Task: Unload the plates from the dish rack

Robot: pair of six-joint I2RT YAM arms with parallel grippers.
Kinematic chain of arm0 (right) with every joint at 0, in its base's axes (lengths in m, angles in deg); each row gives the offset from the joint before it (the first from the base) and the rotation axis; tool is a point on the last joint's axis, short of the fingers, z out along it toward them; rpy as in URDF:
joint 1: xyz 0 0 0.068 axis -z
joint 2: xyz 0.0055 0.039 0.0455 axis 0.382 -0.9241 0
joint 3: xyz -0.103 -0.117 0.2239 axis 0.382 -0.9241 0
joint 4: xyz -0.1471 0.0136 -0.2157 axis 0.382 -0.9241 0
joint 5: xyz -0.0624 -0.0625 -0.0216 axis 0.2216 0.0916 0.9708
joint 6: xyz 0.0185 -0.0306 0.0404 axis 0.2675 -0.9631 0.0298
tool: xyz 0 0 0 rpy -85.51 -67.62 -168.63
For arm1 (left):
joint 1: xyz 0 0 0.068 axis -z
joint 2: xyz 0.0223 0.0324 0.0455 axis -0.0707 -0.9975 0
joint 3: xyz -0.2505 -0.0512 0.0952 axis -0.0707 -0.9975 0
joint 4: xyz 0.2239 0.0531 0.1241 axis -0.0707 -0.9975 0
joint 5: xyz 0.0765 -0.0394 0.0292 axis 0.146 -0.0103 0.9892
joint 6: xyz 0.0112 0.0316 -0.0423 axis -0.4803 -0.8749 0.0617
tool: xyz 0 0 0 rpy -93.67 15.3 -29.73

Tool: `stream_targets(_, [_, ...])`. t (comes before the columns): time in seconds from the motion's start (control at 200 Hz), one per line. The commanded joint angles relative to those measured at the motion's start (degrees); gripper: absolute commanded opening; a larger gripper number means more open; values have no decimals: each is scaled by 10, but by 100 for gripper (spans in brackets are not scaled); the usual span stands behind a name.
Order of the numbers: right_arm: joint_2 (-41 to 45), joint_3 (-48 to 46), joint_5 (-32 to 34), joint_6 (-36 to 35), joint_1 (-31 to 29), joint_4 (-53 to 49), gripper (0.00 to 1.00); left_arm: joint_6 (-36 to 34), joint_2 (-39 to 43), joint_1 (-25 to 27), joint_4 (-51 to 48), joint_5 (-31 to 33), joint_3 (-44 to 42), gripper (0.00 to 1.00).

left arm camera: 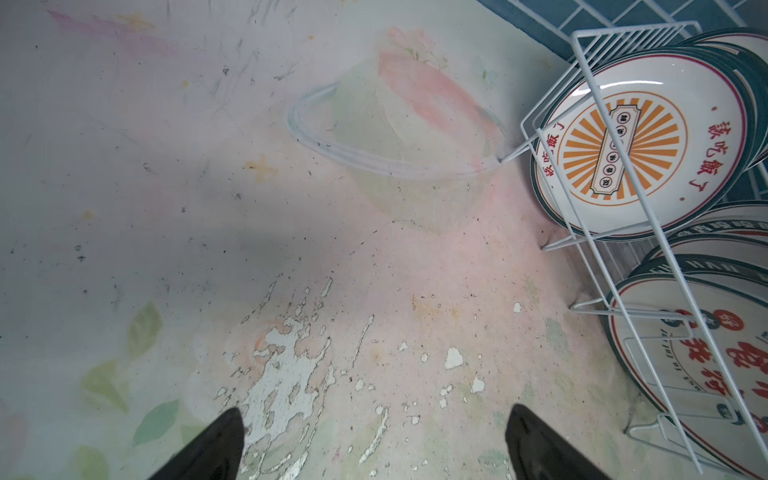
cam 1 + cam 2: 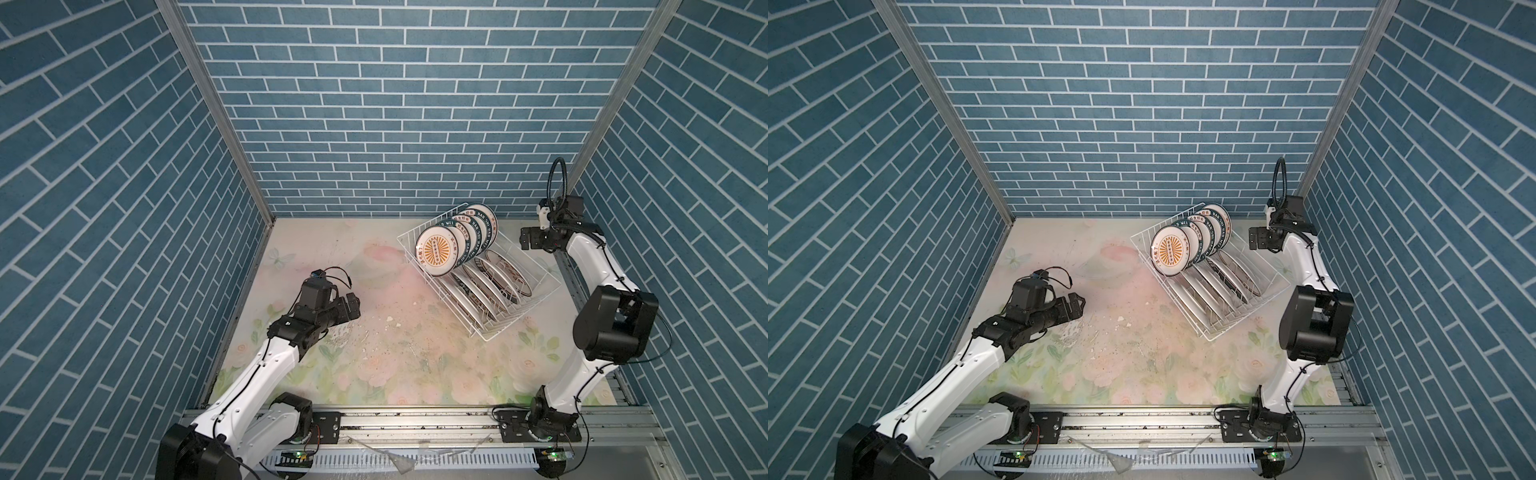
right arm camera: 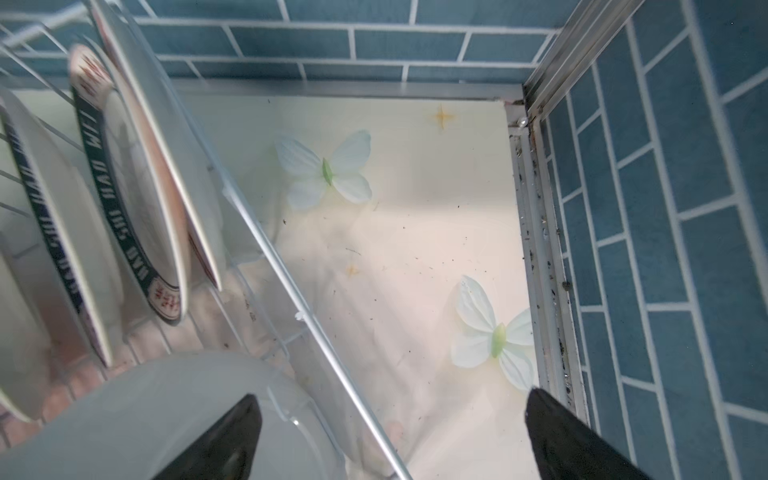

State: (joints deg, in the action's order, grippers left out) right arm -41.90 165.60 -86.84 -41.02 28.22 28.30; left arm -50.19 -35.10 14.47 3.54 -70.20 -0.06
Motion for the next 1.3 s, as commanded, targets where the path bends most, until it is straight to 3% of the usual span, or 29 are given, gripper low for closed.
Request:
stream_targets(0.0, [73, -73, -31, 53, -6, 72, 99, -20, 8, 2, 32, -13, -17, 99])
stream_targets(0.235, [229, -223, -68, 103, -43, 142, 99, -21, 40, 2, 33, 32, -41, 99])
stream_targets(0.3, [273, -258, -50, 99, -74, 156, 99, -20, 46, 2, 34, 35, -45, 99])
stream_targets(0.41, [322, -267, 3, 92, -132, 116, 99, -18, 52, 2, 32, 38, -49, 99])
stream_targets(0.675, [414, -300, 26, 83, -231, 64, 99, -18, 43, 2, 21, 18, -44, 99])
stream_targets(0.8, [440, -309, 33, 81, -286, 20, 99, -24, 42, 3, 12, 11, -41, 99])
stream_targets(1.01, [466, -341, 128, 79, -431, -2, 99, -36, 58, 2, 4, 8, -42, 99])
stream_targets(1.145, [444, -338, 226, 84, -527, -29, 99, -39, 59, 2, 4, 3, -44, 99])
stream_targets(1.295, [435, -341, 258, 106, -584, -30, 91, -40, 50, 2, 5, -5, -43, 99])
